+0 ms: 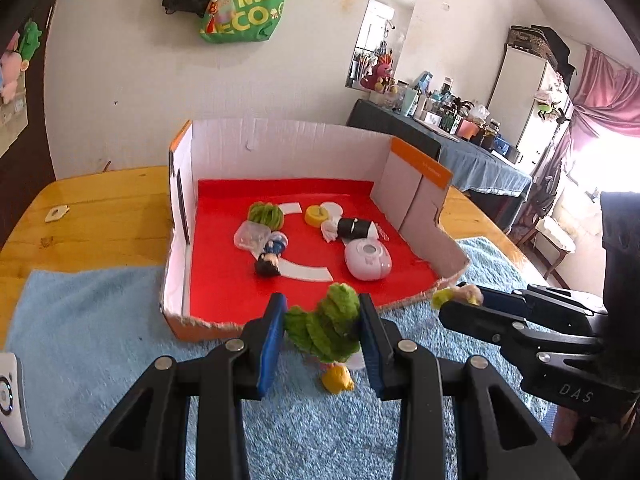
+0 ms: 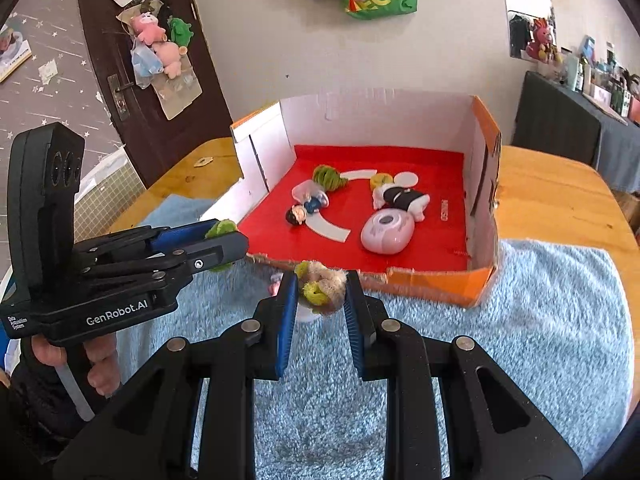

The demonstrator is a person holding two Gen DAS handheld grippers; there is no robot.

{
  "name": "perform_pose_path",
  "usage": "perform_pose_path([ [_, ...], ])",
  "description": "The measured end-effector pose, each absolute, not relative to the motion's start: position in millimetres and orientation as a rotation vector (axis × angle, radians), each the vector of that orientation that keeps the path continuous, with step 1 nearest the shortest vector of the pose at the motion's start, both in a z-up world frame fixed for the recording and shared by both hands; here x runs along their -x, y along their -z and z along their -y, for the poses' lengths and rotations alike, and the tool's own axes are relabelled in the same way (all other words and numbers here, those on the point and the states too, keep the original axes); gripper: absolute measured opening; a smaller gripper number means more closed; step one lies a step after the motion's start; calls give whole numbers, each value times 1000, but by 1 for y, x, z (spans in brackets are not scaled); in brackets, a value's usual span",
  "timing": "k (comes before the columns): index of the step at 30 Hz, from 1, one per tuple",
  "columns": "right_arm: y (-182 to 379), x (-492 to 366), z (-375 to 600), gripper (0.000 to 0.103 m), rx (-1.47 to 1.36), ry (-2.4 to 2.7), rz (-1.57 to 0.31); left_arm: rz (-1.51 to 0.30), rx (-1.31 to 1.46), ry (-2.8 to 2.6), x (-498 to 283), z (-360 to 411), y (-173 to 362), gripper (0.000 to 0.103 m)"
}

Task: Organize objects
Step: 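Lift the crocheted piece and doll and carry both over into the red-lined box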

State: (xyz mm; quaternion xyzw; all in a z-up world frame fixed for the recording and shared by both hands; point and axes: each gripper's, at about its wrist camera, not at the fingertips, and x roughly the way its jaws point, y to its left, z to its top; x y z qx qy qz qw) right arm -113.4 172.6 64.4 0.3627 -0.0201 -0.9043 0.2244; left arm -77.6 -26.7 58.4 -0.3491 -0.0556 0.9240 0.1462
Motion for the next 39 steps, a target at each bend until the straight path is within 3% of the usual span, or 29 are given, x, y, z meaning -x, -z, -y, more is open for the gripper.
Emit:
perform_pose_path([
  [17,-74,156,-177,22,-1055,2498,26,114,1037,-2669,112,28,-68,37],
  [39,-37,201,-170,22,-1293,2385,-39,31,1244,-2570,154,23,-35,37],
])
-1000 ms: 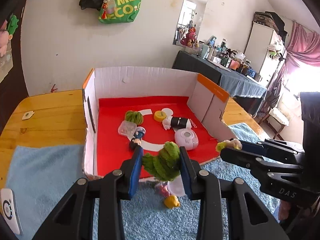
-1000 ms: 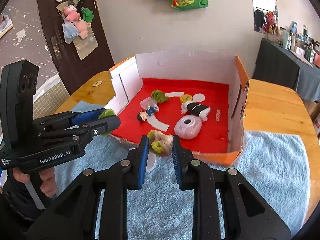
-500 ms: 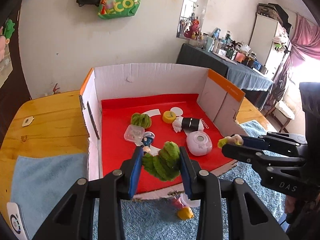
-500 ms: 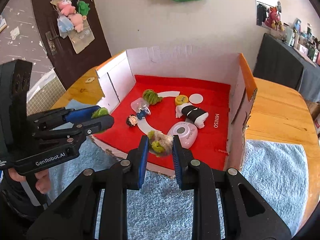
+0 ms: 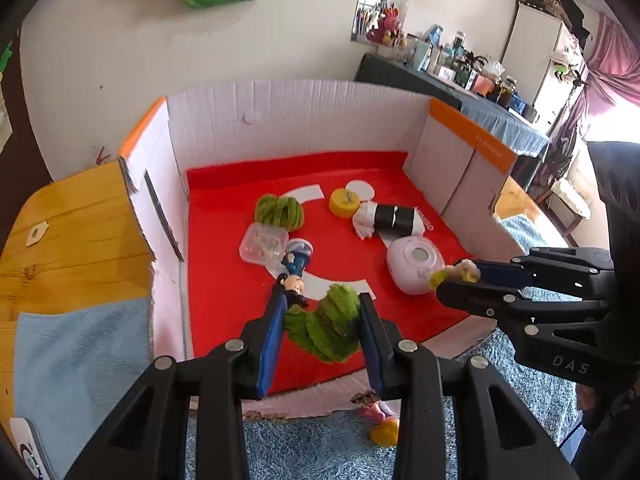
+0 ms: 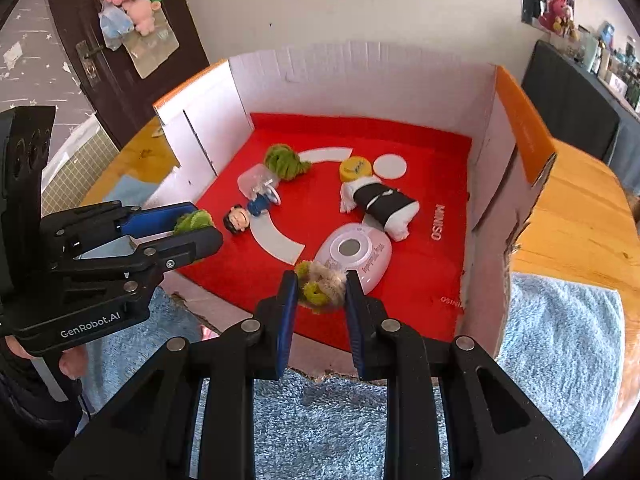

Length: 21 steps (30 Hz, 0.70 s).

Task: Organize objects
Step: 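Lift the crocheted piece and doll and carry both over into the red-lined box, then lower the crocheted piece and doll onto the red floor and open both grippers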

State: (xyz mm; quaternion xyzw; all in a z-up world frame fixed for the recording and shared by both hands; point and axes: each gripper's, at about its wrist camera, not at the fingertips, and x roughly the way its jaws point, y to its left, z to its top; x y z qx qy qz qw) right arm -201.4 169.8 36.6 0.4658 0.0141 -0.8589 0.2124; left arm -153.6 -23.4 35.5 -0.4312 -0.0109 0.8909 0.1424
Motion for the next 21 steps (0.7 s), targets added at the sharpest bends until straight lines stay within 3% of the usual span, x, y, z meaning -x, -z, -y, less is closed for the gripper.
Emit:
perform_pose_path([
  [21,-20,222,-175,22,-1338,2376,25,42,1348,-2537,173,25,-7,37],
])
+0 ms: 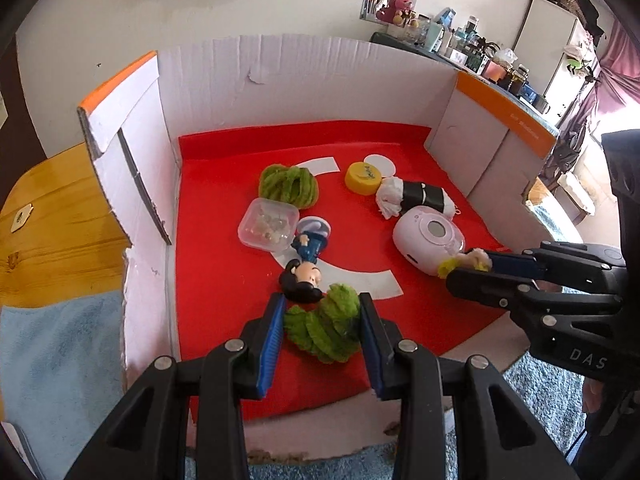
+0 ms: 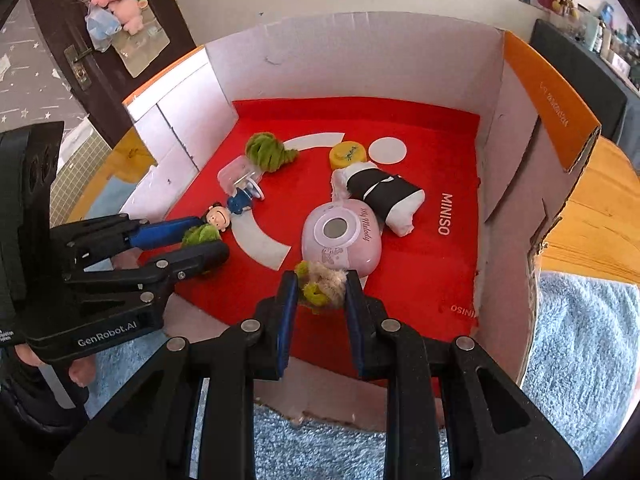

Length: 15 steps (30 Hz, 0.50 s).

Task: Organize objects
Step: 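Lower the crocheted piece and doll onto the red floor and open both grippers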

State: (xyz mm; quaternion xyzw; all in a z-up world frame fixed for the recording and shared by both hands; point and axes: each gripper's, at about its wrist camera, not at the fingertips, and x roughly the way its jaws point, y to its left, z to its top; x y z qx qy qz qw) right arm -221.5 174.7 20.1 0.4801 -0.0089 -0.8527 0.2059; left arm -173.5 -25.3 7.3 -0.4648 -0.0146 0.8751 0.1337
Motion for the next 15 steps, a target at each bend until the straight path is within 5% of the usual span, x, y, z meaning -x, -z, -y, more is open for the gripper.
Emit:
perform_pose_path([
  [15,-13,233,-174,22,-1333,2409,41,46,1335,-2574,190,24,-6,38],
])
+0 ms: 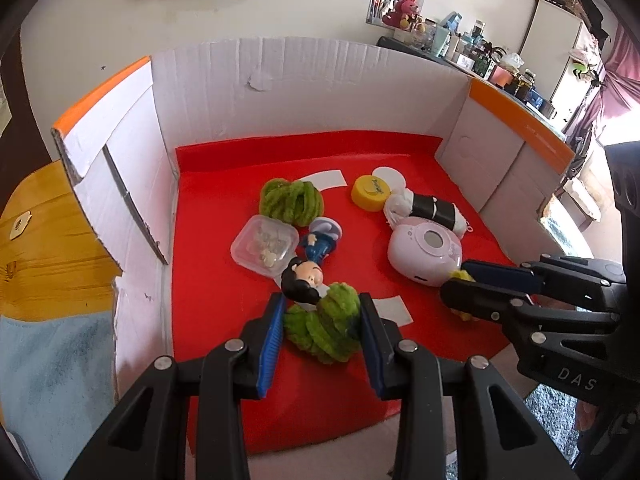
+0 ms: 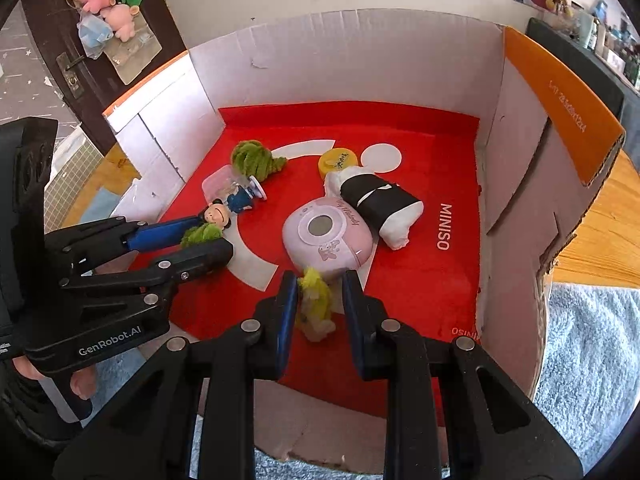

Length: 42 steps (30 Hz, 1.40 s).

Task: Organize objects
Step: 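Lower the crocheted piece and doll onto the red floor and open both grippers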

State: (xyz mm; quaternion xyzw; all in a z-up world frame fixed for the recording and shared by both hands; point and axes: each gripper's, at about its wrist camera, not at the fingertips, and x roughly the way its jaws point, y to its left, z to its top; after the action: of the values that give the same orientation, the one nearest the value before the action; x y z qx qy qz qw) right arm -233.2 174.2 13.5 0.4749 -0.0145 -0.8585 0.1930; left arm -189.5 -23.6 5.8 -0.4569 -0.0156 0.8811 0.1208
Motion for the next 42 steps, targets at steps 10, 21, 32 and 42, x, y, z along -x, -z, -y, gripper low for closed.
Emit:
perform_pose_path([
  [10,-12,236,-173,22,-1342,2411,35,58,1328,-2584,192,24,-4,38],
  [21,-13,235,-171,22,-1347,2412,10,65,1320,-2590,191,26,-5,38],
  [32,-13,233,-170,23,-1345,2419,-3,65,1317,-2595,190,27,-7,45],
  [42,-14,230,-169,53,-1325,2437,-10,68,1300,-2605,188,26,-9,51],
])
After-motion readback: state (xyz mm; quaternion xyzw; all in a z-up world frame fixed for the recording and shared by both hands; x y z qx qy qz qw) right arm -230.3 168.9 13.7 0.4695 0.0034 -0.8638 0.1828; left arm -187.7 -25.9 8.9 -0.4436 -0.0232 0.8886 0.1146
